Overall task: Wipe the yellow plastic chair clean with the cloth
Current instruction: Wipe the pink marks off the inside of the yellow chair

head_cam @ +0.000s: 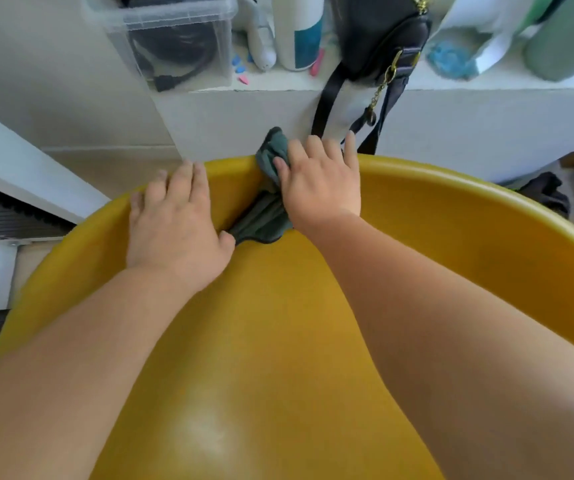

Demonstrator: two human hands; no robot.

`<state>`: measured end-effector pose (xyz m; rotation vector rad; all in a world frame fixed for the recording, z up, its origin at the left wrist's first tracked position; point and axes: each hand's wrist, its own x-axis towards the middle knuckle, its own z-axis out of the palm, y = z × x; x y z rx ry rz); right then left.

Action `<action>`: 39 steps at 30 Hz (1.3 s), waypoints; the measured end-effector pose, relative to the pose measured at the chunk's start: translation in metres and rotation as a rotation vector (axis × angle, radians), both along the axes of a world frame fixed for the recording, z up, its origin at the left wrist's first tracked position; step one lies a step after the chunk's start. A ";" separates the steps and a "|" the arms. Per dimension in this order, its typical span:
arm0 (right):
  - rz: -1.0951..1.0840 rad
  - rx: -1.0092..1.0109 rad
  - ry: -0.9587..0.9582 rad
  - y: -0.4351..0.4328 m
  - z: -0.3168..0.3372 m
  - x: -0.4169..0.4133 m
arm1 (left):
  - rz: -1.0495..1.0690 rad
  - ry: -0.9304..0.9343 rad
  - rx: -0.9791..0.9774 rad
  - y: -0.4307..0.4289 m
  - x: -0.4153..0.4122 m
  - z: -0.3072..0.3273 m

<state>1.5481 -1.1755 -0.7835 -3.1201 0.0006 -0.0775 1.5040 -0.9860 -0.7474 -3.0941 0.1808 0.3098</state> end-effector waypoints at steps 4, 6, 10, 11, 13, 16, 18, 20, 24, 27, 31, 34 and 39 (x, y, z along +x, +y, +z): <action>-0.232 -0.066 0.037 -0.118 0.002 -0.036 | 0.057 0.031 0.045 -0.016 0.000 0.003; -0.396 -0.085 0.071 -0.179 0.006 -0.064 | 0.094 0.038 0.050 -0.022 0.004 0.006; -0.576 -0.080 0.087 -0.251 0.017 -0.118 | 0.122 0.043 0.050 -0.039 0.010 0.017; -0.603 -0.056 0.083 -0.253 0.018 -0.122 | 0.105 0.044 0.047 -0.048 0.008 0.018; -0.672 0.012 0.071 -0.244 0.018 -0.114 | 0.008 0.055 0.036 -0.076 0.001 0.018; -0.631 0.042 0.055 -0.207 0.012 -0.081 | -0.169 0.065 -0.052 -0.132 -0.008 0.015; -0.517 0.071 0.035 -0.183 0.006 -0.062 | -0.264 0.073 -0.103 -0.169 -0.012 0.014; -0.453 0.082 0.003 -0.175 0.003 -0.053 | -0.327 0.072 -0.141 -0.201 -0.014 0.011; -0.333 0.030 -0.022 -0.215 0.002 -0.071 | -0.393 0.117 -0.168 -0.253 -0.021 0.009; -0.443 0.043 -0.011 -0.271 0.004 -0.114 | -0.387 0.151 -0.142 -0.283 -0.032 0.007; -0.589 0.021 -0.007 -0.330 0.007 -0.203 | -0.300 0.152 -0.056 -0.306 -0.038 0.011; -0.749 0.078 0.034 -0.342 0.008 -0.259 | -0.325 0.130 0.000 -0.327 -0.044 0.015; -0.996 0.179 0.080 -0.332 0.007 -0.323 | -0.603 0.143 -0.098 -0.374 -0.076 0.020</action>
